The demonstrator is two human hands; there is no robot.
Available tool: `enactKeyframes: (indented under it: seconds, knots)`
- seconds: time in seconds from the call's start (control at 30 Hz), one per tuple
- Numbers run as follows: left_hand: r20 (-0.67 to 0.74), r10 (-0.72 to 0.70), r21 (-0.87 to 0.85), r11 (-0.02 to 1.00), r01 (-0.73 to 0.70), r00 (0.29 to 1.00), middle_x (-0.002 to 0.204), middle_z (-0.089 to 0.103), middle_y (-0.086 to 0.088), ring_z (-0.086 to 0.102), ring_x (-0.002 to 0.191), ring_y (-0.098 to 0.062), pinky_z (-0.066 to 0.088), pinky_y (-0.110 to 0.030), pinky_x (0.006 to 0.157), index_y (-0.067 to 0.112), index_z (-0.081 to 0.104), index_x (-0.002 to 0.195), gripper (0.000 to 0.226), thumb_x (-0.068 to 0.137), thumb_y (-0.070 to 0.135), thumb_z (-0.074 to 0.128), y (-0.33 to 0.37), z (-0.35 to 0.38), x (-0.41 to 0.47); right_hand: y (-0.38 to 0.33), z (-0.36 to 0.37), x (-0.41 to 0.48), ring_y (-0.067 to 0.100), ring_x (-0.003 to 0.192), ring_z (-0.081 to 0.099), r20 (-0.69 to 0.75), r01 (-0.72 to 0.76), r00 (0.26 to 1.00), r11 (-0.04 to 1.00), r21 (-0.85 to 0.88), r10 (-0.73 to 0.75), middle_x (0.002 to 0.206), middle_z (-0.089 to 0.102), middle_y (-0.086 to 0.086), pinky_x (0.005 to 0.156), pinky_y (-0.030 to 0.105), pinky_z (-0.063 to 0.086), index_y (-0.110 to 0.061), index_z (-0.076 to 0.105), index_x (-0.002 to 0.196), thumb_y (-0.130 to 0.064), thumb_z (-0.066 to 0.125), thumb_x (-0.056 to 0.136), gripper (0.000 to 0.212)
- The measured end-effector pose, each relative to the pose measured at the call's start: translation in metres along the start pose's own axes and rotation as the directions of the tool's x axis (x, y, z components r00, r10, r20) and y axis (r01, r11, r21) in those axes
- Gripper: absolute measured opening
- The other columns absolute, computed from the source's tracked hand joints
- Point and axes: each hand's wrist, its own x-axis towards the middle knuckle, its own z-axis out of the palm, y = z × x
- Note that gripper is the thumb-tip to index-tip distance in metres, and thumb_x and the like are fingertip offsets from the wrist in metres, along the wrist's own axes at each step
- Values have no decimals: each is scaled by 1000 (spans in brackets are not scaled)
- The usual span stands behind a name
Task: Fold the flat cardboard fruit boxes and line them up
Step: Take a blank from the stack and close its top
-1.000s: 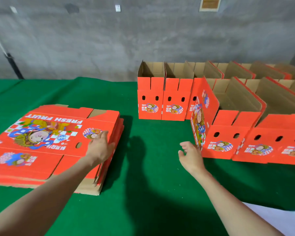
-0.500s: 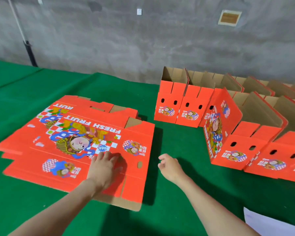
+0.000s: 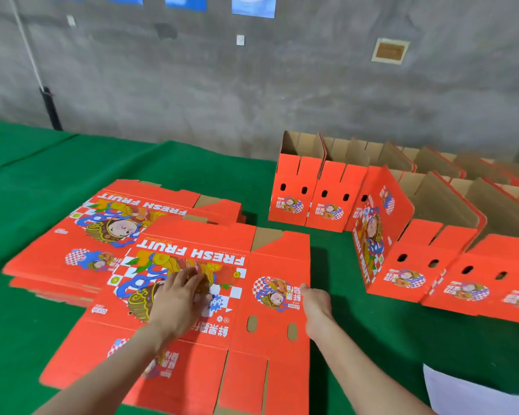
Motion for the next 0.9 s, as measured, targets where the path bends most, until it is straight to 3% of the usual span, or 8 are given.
enactKeyframes:
  seconds: [0.27, 0.37, 0.4, 0.43, 0.5, 0.63, 0.73, 0.9]
  knots:
    - [-217, -335, -479, 855, 199, 917, 107, 59, -24, 56, 100, -40, 43, -47, 88, -2, 46, 121, 54, 79, 19, 74, -1, -65, 44, -31, -91, -15, 14, 61, 24, -149, 519, 846, 855, 11, -512, 62, 23, -1, 47, 24, 16, -15, 31, 60, -12, 51, 96, 42]
    - [-63, -348, -726, 659, 197, 935, 96, 66, -14, 65, 79, -27, 50, -39, 77, 4, 49, 130, 53, 84, 20, 71, 3, -77, 45, -15, -134, -19, 21, 70, 37, -198, 554, 821, 831, 52, -535, 66, 43, 22, 61, 26, 29, 18, 49, 76, -9, 52, 96, 34]
    - [-16, -328, -771, 606, 197, 945, 92, 68, -16, 65, 76, -26, 50, -34, 75, 3, 60, 119, 39, 85, 20, 70, 3, -77, 43, -9, -147, -21, 13, 91, 29, -217, 560, 817, 824, 84, -534, 74, 48, 35, 66, 29, 35, 25, 47, 87, -11, 53, 96, 37]
    - [46, -289, -820, 536, 202, 956, 91, 69, -21, 67, 75, -25, 51, -31, 73, 3, 67, 103, 24, 84, 19, 69, 5, -76, 42, -5, -158, -25, 56, 83, 45, -224, 570, 812, 816, 102, -539, 79, 53, 35, 67, 30, 38, 25, 45, 91, -15, 55, 95, 41]
    - [204, -157, -918, 312, 245, 966, 94, 69, -27, 70, 72, -25, 56, -31, 69, 0, 68, 92, 21, 80, 18, 69, 13, -77, 37, -2, -176, -37, 21, 71, 39, -220, 599, 791, 796, 85, -571, 70, 44, 24, 60, 30, 31, 20, 45, 84, -25, 56, 93, 47]
    - [240, 8, -968, 82, 239, 971, 94, 72, -19, 71, 75, -31, 58, -38, 62, 8, 67, 100, 38, 68, 25, 79, 35, -83, 29, -10, -193, -56, 27, 78, 53, -207, 667, 712, 738, -99, -671, 83, 56, 21, 71, 36, 38, 3, 55, 87, -21, 57, 91, 25]
    - [142, 31, -987, 78, 140, 989, 90, 73, -16, 72, 73, -29, 58, -36, 59, 12, 72, 91, 26, 69, 24, 77, 51, -85, 20, -27, -195, -66, 30, 127, 41, -298, 702, 544, 620, -352, -785, 134, 48, 18, 106, 47, 34, 0, 50, 130, -2, 61, 88, 44]
    - [78, 1, -997, -22, 78, 997, 90, 74, -12, 72, 77, -26, 59, -35, 61, 16, 72, 90, 17, 76, 18, 63, 69, -92, 6, -60, -186, -88, 40, 125, 35, -219, 671, 245, 328, -664, -944, 145, 37, 21, 103, 49, 28, 1, 55, 127, -18, 58, 78, 52]
